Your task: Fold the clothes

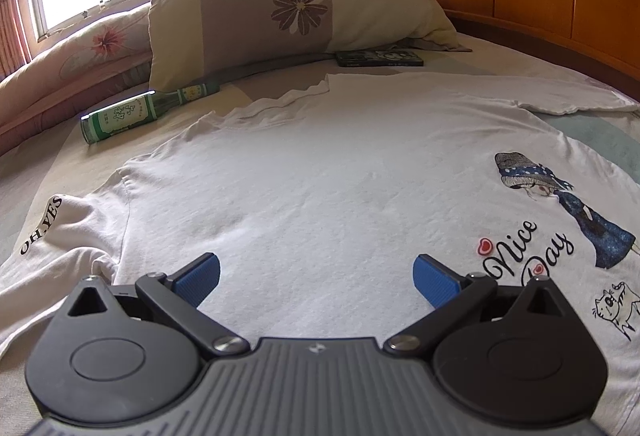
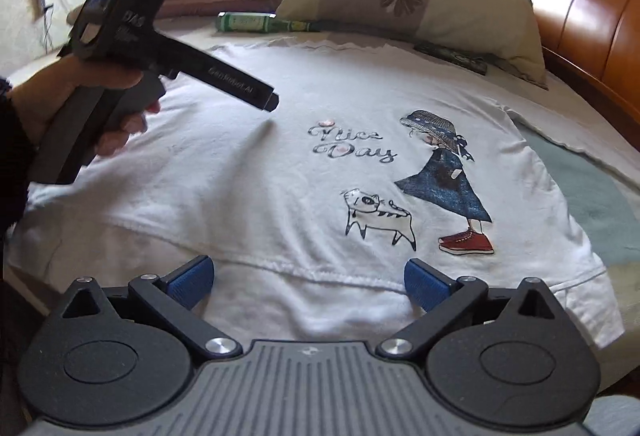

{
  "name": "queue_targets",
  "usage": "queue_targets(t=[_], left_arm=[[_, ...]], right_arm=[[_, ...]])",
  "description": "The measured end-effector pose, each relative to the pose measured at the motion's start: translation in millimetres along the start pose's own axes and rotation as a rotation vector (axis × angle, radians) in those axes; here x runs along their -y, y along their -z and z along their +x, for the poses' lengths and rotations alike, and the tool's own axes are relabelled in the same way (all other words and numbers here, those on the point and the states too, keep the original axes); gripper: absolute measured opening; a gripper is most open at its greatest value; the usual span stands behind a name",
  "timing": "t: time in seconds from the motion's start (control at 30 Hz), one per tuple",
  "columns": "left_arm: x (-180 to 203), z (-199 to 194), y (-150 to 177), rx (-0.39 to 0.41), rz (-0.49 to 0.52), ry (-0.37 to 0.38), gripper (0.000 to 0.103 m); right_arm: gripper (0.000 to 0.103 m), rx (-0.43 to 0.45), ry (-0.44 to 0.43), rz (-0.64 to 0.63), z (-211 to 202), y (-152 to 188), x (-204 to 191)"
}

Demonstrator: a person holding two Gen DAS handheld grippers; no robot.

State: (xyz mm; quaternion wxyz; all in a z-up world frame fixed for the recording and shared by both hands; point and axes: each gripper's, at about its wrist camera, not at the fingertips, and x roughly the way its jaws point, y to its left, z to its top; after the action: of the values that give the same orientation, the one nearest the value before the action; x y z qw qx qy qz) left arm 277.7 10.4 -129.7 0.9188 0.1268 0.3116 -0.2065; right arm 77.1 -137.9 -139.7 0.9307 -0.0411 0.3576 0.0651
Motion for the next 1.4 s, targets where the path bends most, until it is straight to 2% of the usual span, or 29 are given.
queue_targets(t=[0.13, 0.2, 0.27, 0.37, 0.47, 0.57, 0.8, 0.93, 1.07, 1.17, 1.4], left_arm=[[-6.7, 2.3, 0.5, -0.006, -0.028, -0.020, 0.102], [-10.7, 3.9, 0.7, -0.012, -0.044, -0.035, 0.102], [-14.2, 6.9, 1.2, -0.025, -0.061, -0.050, 0.102], [-21.4, 13.2, 2.1, -0.052, -0.113, -0.040, 0.102], [-27.5, 16.3, 3.0, -0.064, -0.161, -0.019, 0.102], [-28.4, 16.2, 4.3, -0.071, -0.170, -0.017, 0.102], [-27.8, 9.3, 8.9, -0.097, -0.185, -0.022, 0.102], [-22.5, -4.8, 19.0, -0.101, -0.204, -0.053, 0.102], [-11.8, -30.1, 39.7, -0.083, -0.291, -0.105, 0.102], [-4.4, -47.0, 50.1, -0.103, -0.319, -0.115, 0.102], [-54.5, -60.1, -0.6, -0.167, -0.289, -0.179, 0.102]], right_arm=[[0.103, 0.158, 0.035, -0.027, 1.5, -39.8, 9.0], [0.103, 0.182, 0.088, -0.031, 20.5, -66.5, 20.7], [0.103, 0.150, 0.122, -0.020, 48.8, -89.0, 24.6], [0.103, 0.027, 0.123, 0.019, 90.9, -105.4, 32.8], [0.103, -0.044, 0.083, 0.081, 117.6, -95.8, 42.9], [0.103, -0.004, 0.055, 0.147, 117.7, -83.0, 50.2], [0.103, 0.000, 0.013, 0.104, 116.4, -82.8, 54.3], [0.103, -0.018, -0.009, 0.088, 117.8, -86.9, 57.8], [0.103, -0.052, -0.018, 0.083, 120.1, -92.6, 59.2], [0.103, -0.072, -0.034, 0.081, 121.1, -95.1, 62.0], [0.103, -0.094, -0.048, 0.104, 121.7, -99.1, 65.2]])
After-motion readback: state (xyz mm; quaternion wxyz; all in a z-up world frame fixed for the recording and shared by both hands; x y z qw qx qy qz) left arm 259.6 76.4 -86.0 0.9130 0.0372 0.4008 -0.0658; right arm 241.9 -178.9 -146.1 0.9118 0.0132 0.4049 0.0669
